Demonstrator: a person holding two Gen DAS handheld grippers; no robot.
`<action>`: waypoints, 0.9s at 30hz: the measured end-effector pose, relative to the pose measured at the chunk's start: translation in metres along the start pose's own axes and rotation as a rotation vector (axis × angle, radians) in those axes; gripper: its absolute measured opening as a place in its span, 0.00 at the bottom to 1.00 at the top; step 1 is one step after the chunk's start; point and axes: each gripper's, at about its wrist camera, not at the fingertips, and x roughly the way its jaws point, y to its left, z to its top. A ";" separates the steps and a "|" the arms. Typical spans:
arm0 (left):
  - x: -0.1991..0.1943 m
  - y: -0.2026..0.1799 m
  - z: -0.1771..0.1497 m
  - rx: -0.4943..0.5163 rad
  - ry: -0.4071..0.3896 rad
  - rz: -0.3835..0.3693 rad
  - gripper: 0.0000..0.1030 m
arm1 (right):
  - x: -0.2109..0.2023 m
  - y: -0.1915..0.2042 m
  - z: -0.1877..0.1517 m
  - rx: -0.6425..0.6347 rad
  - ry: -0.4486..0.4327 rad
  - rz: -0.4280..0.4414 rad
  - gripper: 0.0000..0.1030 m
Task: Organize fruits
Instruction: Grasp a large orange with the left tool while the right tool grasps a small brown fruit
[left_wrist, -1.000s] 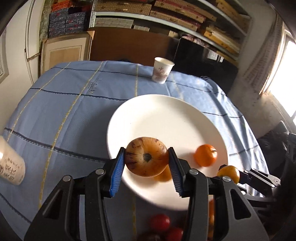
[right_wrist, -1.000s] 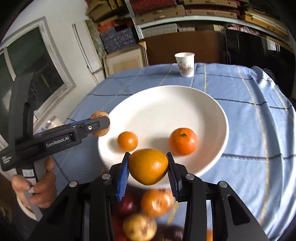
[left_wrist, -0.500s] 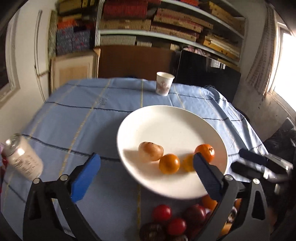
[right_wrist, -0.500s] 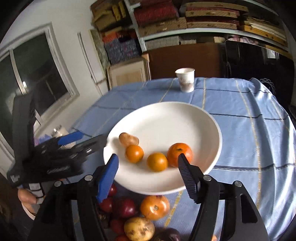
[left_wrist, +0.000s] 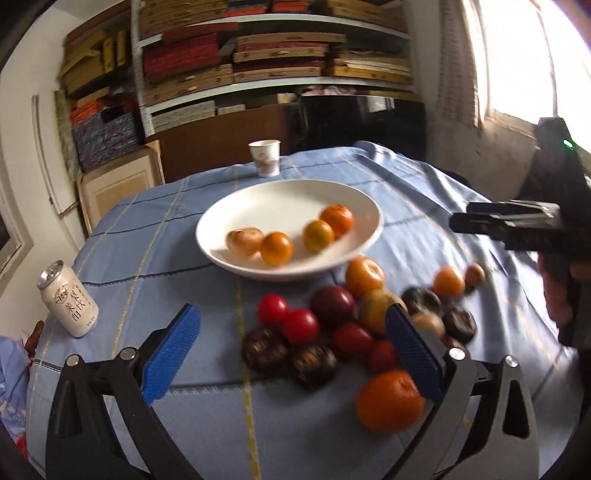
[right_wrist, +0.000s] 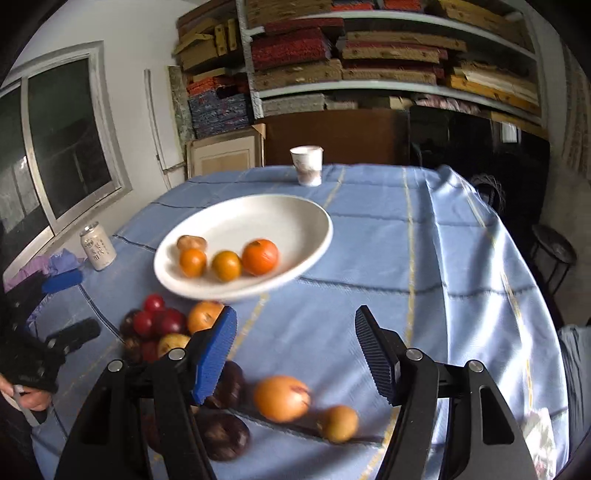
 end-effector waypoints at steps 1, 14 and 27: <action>0.000 -0.002 -0.002 0.000 0.009 -0.023 0.95 | 0.002 -0.003 -0.002 0.009 0.020 0.007 0.65; -0.003 0.004 -0.019 -0.055 0.075 -0.218 0.95 | -0.007 -0.003 -0.040 -0.108 0.147 0.048 0.52; -0.008 -0.004 -0.022 -0.012 0.080 -0.226 0.95 | 0.011 -0.016 -0.049 -0.088 0.210 -0.033 0.36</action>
